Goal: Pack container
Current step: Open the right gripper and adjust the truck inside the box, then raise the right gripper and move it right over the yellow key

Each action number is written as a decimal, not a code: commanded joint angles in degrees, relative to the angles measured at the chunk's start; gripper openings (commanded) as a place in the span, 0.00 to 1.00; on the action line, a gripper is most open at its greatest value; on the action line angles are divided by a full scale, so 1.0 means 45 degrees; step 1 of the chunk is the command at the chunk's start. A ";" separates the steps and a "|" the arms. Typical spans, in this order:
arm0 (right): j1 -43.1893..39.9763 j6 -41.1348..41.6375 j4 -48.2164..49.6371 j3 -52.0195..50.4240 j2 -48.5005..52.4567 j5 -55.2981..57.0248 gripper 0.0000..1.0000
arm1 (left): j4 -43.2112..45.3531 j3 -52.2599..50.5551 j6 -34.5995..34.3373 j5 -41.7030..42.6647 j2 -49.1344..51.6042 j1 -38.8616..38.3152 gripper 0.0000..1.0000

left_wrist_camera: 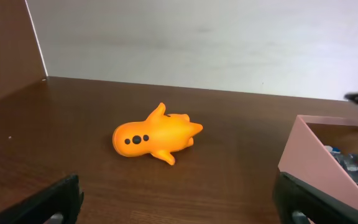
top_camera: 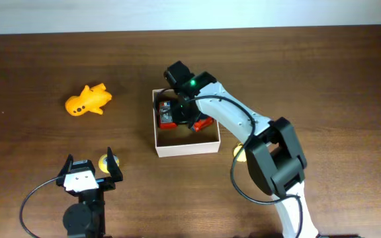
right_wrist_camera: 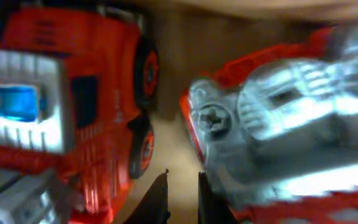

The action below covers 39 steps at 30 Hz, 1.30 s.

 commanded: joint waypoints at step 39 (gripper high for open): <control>-0.0952 -0.0432 0.1545 0.0262 0.0019 0.0321 0.12 | -0.0058 -0.0024 0.0199 0.0092 -0.0092 0.0078 0.99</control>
